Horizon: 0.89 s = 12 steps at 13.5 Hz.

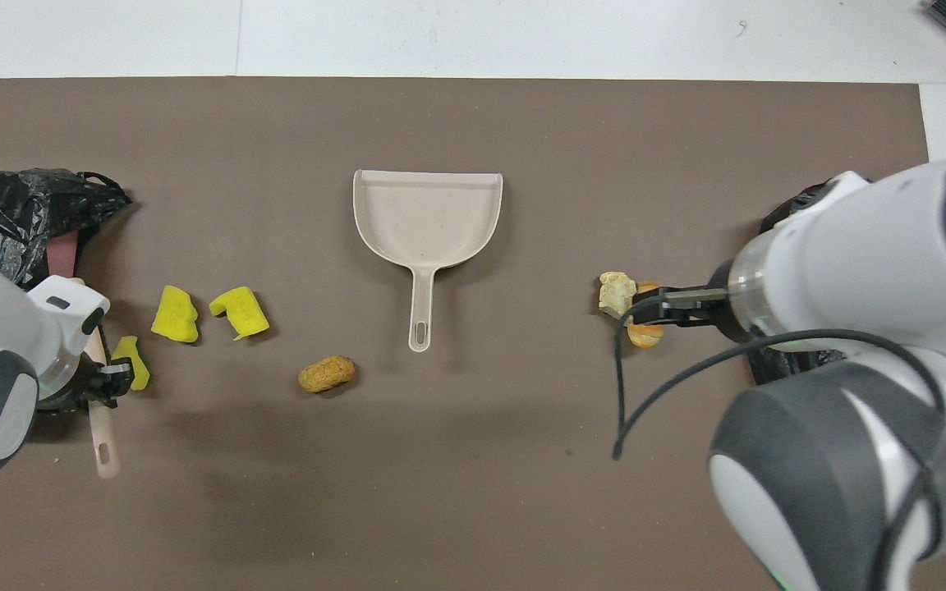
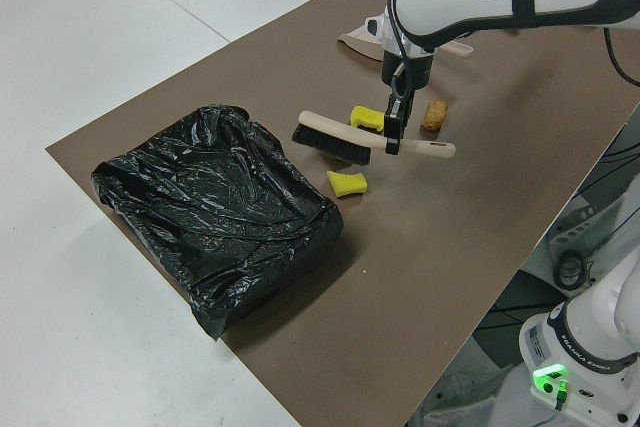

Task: Sweep and dump trash in bin
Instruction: 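Carry the brush to the sponges while the right gripper grasps the dustpan, then sweep the sponges toward the dustpan with the brush in the left gripper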

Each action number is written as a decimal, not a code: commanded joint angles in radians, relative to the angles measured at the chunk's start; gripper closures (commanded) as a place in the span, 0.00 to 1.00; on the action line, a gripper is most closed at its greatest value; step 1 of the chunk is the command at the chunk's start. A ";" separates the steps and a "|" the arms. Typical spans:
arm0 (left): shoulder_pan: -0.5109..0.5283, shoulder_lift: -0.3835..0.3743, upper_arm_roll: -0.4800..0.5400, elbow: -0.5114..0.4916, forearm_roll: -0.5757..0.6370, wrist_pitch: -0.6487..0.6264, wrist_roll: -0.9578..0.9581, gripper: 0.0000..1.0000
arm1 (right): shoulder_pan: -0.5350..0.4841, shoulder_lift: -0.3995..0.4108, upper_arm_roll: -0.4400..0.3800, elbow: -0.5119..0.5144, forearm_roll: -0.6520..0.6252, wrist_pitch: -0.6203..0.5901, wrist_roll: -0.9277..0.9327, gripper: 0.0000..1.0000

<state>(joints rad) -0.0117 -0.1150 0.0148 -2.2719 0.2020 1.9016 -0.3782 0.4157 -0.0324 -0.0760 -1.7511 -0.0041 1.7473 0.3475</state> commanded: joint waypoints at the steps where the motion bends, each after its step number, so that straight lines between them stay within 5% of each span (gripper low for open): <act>1: 0.061 -0.086 -0.013 -0.145 0.017 0.111 0.082 1.00 | 0.035 0.084 -0.002 0.004 0.033 0.093 0.056 0.00; 7: 0.036 -0.055 -0.019 -0.210 0.002 0.237 0.166 1.00 | 0.152 0.245 0.027 0.015 0.114 0.302 0.338 0.00; 12: 0.019 0.006 -0.022 -0.160 -0.182 0.281 0.395 1.00 | 0.233 0.368 0.028 0.045 0.110 0.449 0.358 0.00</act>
<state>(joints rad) 0.0285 -0.1429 -0.0157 -2.4519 0.0511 2.1633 -0.0274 0.6302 0.2701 -0.0484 -1.7496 0.1002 2.1678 0.6851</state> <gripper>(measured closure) 0.740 0.000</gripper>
